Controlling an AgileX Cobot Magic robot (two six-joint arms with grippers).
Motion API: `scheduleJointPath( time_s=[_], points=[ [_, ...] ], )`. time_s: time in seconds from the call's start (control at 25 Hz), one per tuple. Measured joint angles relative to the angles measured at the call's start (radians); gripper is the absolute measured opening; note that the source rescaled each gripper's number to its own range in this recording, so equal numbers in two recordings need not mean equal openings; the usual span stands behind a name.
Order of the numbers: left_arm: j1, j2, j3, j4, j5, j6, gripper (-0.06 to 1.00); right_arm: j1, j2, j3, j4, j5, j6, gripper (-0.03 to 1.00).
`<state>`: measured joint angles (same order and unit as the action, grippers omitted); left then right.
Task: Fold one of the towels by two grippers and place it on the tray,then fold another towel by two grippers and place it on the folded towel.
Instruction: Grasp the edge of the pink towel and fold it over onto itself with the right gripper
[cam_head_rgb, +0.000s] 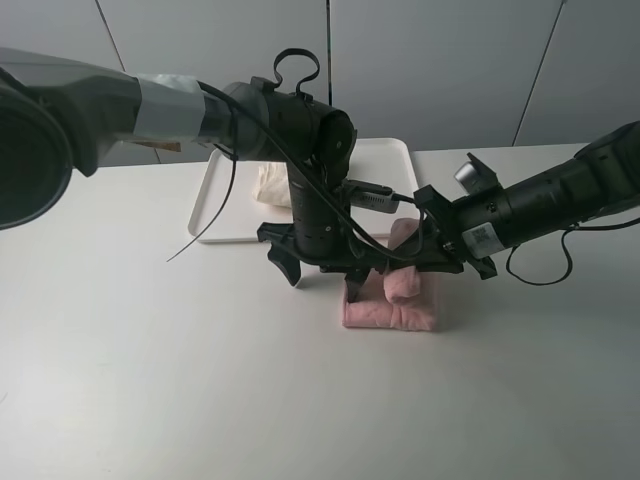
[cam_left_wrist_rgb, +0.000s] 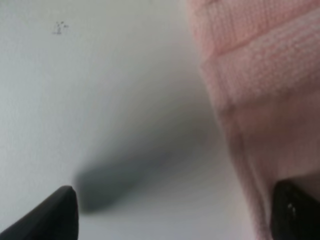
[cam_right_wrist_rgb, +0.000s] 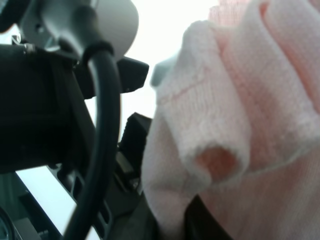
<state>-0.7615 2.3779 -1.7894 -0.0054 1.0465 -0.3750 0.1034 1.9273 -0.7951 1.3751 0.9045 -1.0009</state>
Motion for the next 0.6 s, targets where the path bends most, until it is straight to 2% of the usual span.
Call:
scheduleJointPath(
  time_s=[0.4, 0.6],
  points=[
    [0.000, -0.041, 0.000, 0.000, 0.002, 0.027, 0.98, 0.000, 0.000, 0.019, 0.054, 0.000, -0.054, 0.05],
    [0.003, -0.087, -0.089, 0.005, 0.051, 0.050, 0.98, 0.000, 0.000, 0.019, 0.059, 0.000, -0.054, 0.05]
  ],
)
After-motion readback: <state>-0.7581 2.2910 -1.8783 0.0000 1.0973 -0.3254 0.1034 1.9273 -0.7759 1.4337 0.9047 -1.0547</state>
